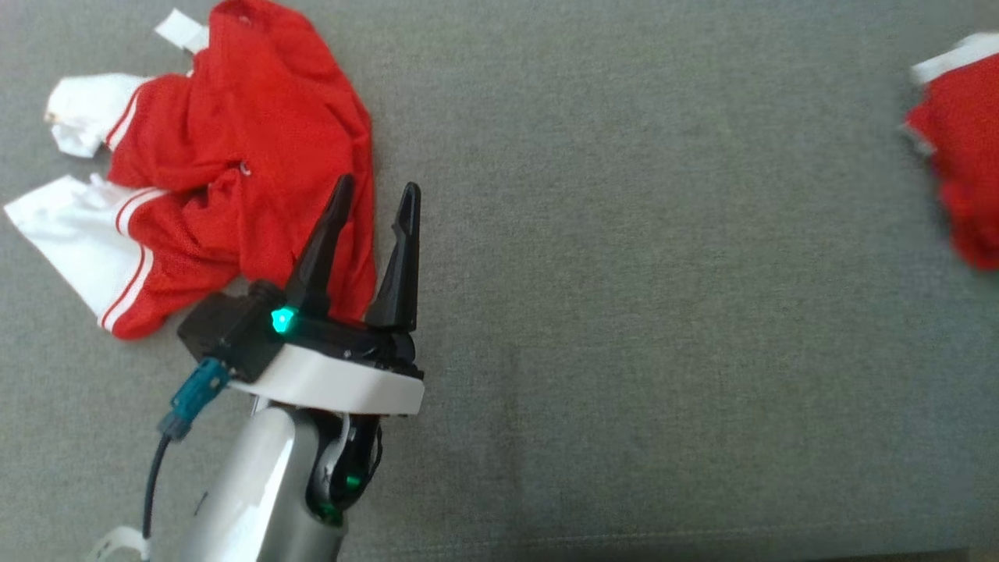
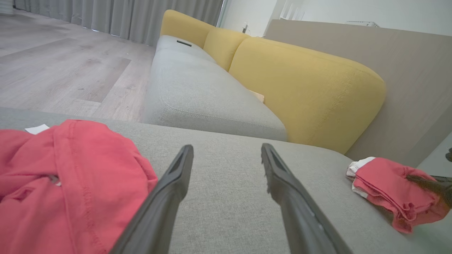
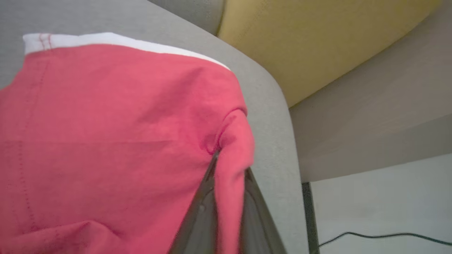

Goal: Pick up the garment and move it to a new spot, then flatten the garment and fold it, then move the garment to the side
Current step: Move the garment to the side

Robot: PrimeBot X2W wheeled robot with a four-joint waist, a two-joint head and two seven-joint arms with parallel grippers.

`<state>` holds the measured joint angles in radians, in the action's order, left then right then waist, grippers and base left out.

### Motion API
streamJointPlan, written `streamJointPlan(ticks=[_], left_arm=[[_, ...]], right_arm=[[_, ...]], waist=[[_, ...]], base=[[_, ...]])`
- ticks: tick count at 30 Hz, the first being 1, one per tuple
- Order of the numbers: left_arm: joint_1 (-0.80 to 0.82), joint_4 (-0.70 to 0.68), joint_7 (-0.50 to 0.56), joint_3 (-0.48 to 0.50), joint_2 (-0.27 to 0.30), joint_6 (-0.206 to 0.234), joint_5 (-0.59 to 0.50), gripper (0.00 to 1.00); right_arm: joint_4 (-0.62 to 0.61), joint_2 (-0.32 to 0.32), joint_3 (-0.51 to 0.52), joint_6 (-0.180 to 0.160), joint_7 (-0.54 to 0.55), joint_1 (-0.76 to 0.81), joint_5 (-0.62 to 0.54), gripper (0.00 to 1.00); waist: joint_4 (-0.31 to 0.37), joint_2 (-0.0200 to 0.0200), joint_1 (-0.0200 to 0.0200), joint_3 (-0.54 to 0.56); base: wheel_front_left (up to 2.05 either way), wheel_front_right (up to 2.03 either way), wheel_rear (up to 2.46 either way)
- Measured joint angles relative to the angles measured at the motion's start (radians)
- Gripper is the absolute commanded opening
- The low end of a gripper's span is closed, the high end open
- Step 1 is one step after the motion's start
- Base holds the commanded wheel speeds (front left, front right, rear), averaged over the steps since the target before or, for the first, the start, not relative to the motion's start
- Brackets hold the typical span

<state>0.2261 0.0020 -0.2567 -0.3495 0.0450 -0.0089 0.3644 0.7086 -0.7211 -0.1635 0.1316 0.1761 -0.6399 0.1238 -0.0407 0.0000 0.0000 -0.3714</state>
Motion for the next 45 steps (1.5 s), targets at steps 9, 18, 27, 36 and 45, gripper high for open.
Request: streamJointPlan(ticks=[9, 18, 27, 36, 45], left_arm=[[0.041, -0.023, 0.000, 0.013, -0.001, -0.010, 0.010, 1.00], [0.042, 0.000, 0.000, 0.017, -0.002, -0.018, 0.008, 1.00], [-0.020, 0.001, 0.000, 0.059, -0.002, -0.017, 0.006, 1.00], [-0.095, -0.001, 0.000, 0.114, -0.001, -0.008, -0.005, 1.00], [-0.164, 0.013, 0.000, 0.144, -0.001, -0.010, -0.029, 1.00]], right_arm=[[0.105, -0.040, 0.165, 0.000, 0.004, -0.050, -0.102, 0.00], [0.114, 0.037, 0.273, 0.000, -0.081, -0.082, -0.200, 1.00], [-0.074, 0.277, 0.306, 0.000, -0.200, -0.053, -0.193, 1.00], [-0.322, 0.497, 0.263, 0.000, -0.252, 0.142, -0.098, 1.00], [-0.476, 0.630, 0.197, 0.000, -0.303, 0.350, -0.051, 1.00]], waist=[[-0.027, 0.0000, 0.0001, -0.060], [-0.019, 0.0000, 0.0000, -0.028], [0.001, 0.0000, 0.0000, 0.095], [0.026, 0.0000, 0.0000, 0.219], [0.036, 0.0000, -0.0001, 0.310]], base=[[0.00, 0.00, 0.00], [0.00, 0.00, 0.00], [0.00, 0.00, 0.00], [0.00, 0.00, 0.00], [0.00, 0.00, 0.00]])
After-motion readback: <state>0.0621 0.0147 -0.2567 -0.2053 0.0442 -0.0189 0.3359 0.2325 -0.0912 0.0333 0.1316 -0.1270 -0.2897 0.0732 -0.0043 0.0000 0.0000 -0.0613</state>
